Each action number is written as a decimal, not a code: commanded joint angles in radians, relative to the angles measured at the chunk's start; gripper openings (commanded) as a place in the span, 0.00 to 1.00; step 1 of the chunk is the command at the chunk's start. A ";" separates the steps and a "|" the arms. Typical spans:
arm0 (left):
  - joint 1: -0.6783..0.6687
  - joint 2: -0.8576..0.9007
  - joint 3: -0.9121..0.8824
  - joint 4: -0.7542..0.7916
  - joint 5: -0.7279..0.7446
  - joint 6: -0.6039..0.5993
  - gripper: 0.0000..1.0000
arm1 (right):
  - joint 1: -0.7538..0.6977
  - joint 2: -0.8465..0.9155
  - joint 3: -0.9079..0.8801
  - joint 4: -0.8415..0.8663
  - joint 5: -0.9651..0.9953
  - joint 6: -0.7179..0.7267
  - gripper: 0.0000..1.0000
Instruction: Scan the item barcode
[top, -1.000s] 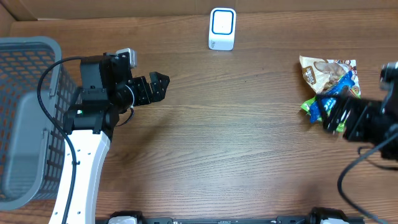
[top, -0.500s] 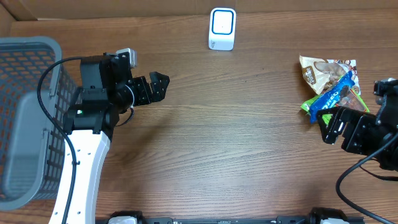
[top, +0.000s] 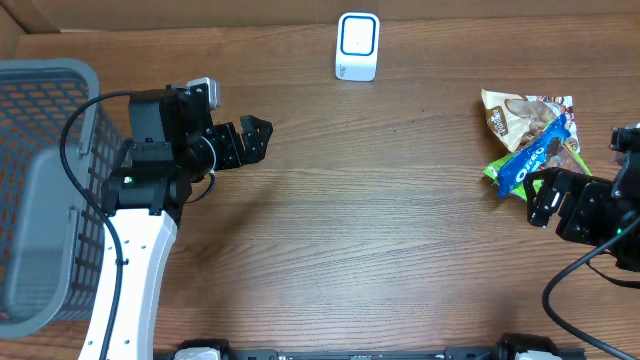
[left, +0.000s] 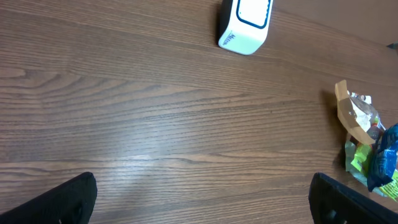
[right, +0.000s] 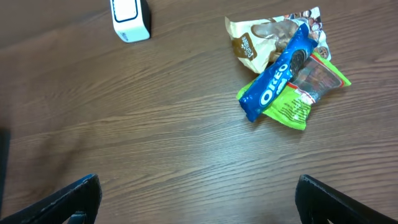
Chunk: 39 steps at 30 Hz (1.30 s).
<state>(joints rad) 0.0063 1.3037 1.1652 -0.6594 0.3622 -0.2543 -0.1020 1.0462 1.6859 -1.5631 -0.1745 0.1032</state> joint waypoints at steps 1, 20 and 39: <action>-0.002 0.003 0.012 0.001 -0.004 0.019 1.00 | 0.007 -0.008 0.015 0.011 -0.002 -0.018 1.00; -0.002 0.003 0.012 0.001 -0.004 0.019 1.00 | 0.142 -0.376 -0.848 1.013 0.053 -0.026 1.00; -0.002 0.003 0.012 0.001 -0.004 0.019 1.00 | 0.175 -0.938 -1.546 1.471 0.265 -0.021 1.00</action>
<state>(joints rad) 0.0063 1.3037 1.1656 -0.6598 0.3618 -0.2543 0.0669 0.1448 0.1913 -0.1276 0.0761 0.0784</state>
